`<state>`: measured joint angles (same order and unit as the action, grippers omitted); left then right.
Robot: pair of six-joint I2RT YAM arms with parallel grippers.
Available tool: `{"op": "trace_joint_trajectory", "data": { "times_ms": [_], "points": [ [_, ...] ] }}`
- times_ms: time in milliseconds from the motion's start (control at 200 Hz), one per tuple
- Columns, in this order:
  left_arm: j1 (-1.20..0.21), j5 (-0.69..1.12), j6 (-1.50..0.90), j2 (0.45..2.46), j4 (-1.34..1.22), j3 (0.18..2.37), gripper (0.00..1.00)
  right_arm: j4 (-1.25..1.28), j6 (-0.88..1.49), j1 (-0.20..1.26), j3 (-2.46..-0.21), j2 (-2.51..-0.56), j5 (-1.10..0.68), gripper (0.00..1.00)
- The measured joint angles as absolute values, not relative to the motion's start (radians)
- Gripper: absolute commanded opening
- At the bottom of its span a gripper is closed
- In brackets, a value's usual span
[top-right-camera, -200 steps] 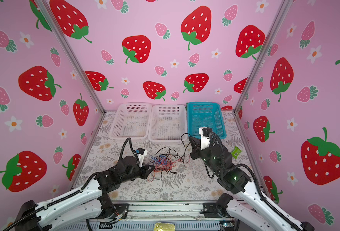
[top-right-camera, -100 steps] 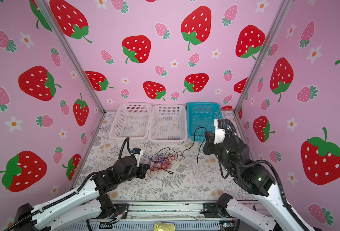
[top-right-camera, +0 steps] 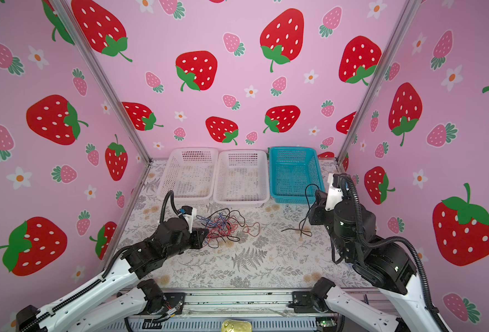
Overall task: Untangle and sort cables by color
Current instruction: Untie the cable.
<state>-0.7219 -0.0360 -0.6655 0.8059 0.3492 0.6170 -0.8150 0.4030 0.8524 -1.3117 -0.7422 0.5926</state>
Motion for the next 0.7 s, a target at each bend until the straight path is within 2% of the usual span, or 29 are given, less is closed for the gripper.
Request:
{"op": "trace_joint_trajectory", "data": {
  "times_ms": [190,305,700],
  "points": [
    [-0.720,0.010,-0.663,0.813,0.336,0.627,0.00,-0.783,0.403,0.852,-1.153,-0.762,0.478,0.00],
    [-0.720,0.035,-0.658,0.825,0.329,0.627,0.00,-0.768,0.398,0.852,-1.136,-0.766,0.427,0.00],
    [-0.720,0.055,-0.671,0.928,0.270,0.591,0.00,-0.715,0.362,0.852,-1.442,-0.855,0.351,0.00]
  ]
}}
